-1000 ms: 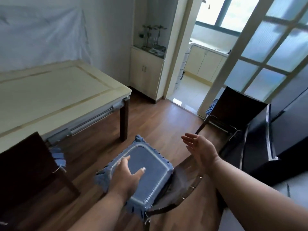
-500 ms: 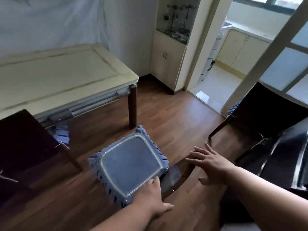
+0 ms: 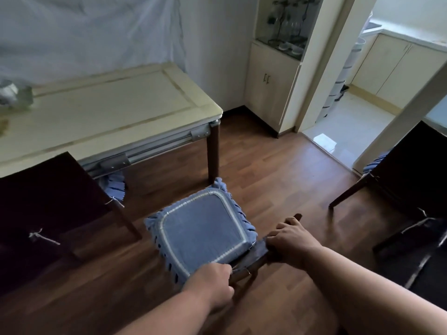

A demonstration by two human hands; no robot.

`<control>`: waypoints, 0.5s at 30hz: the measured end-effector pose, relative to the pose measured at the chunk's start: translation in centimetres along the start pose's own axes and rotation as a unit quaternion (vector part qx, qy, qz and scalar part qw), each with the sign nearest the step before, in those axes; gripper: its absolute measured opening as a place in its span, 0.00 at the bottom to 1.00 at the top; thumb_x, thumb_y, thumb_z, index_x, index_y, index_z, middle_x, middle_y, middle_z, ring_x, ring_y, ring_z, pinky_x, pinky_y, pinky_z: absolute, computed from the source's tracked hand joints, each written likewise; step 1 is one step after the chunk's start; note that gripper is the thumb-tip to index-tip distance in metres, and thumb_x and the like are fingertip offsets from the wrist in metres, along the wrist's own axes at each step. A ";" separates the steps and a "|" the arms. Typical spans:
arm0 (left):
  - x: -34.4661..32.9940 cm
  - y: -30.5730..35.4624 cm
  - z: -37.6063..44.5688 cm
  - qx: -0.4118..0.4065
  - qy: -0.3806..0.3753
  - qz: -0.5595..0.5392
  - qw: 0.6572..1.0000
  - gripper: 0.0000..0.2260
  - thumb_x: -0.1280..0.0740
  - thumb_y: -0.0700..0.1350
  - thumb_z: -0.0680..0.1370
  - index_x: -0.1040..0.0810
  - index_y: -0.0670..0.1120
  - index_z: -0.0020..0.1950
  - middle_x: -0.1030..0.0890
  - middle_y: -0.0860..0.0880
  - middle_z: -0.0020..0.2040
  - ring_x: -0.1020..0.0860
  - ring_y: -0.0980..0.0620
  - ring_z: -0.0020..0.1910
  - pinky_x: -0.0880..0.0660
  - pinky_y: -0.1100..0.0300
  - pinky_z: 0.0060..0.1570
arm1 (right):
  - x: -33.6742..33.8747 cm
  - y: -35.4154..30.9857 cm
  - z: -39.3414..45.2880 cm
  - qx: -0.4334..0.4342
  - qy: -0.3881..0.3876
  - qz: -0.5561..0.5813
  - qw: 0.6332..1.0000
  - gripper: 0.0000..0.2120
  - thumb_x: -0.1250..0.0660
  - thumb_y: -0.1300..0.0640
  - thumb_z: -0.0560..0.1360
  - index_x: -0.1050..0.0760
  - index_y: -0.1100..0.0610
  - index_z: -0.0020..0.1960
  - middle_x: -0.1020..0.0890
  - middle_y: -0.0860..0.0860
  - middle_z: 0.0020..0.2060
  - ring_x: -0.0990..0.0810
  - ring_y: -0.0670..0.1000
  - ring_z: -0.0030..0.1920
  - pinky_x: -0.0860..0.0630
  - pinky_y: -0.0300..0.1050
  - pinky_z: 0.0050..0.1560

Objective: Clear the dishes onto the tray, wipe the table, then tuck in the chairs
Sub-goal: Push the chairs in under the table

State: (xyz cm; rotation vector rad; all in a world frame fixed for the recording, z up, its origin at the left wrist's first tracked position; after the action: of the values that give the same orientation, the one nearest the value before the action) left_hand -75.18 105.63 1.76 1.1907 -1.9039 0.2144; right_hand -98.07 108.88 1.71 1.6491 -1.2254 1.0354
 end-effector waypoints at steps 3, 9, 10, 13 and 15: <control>1.4 -1.3 0.5 0.004 0.016 0.008 1.000 0.19 0.35 0.51 0.77 0.21 0.51 0.67 0.18 0.44 0.65 0.20 0.39 0.66 0.21 0.49 0.64 | 1.1 -0.1 1.9 -0.012 0.001 -0.004 1.000 0.30 0.43 0.23 0.73 0.19 0.46 0.55 0.14 0.44 0.52 0.18 0.55 0.59 0.33 0.57 0.64; 4.3 -4.4 2.0 -0.008 0.035 0.046 0.998 0.14 0.34 0.52 0.77 0.21 0.49 0.61 0.16 0.42 0.60 0.19 0.38 0.62 0.20 0.47 0.60 | 2.8 -0.4 6.5 -0.066 -0.050 -0.014 0.996 0.22 0.29 0.30 0.76 0.16 0.47 0.56 0.13 0.48 0.52 0.18 0.57 0.61 0.35 0.60 0.70; 4.7 -5.0 2.4 -0.008 0.036 0.045 0.998 0.15 0.34 0.53 0.76 0.21 0.50 0.61 0.16 0.43 0.59 0.18 0.38 0.61 0.20 0.47 0.59 | 3.0 -0.3 7.3 -0.071 -0.060 -0.005 0.996 0.23 0.29 0.30 0.75 0.16 0.47 0.57 0.13 0.48 0.53 0.18 0.57 0.62 0.36 0.61 0.72; 6.1 -6.6 3.5 -0.014 0.045 0.044 0.998 0.16 0.33 0.53 0.76 0.21 0.51 0.62 0.15 0.43 0.59 0.18 0.38 0.61 0.19 0.48 0.59 | 3.3 -0.1 9.6 -0.079 -0.081 0.022 0.993 0.24 0.30 0.28 0.75 0.17 0.47 0.57 0.14 0.49 0.55 0.19 0.58 0.64 0.40 0.64 0.76; 7.0 -7.5 4.1 -0.017 0.052 0.053 0.997 0.16 0.32 0.53 0.77 0.20 0.51 0.62 0.15 0.44 0.60 0.18 0.39 0.60 0.20 0.49 0.57 | 3.7 -0.2 10.9 -0.077 -0.088 0.034 0.992 0.26 0.30 0.26 0.75 0.17 0.47 0.57 0.14 0.50 0.55 0.20 0.59 0.65 0.41 0.66 0.78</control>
State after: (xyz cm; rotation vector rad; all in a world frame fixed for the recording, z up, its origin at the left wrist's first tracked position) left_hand -72.78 94.85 2.33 1.0360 -1.8749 0.2937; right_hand -95.66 97.62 1.60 1.6140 -1.4498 0.8253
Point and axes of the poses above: each hand's wrist, its own z-axis towards the middle knuckle, its own x-axis out of the back of the hand, y = z × x, the point moved 7 cm from there along z, towards the middle knuckle
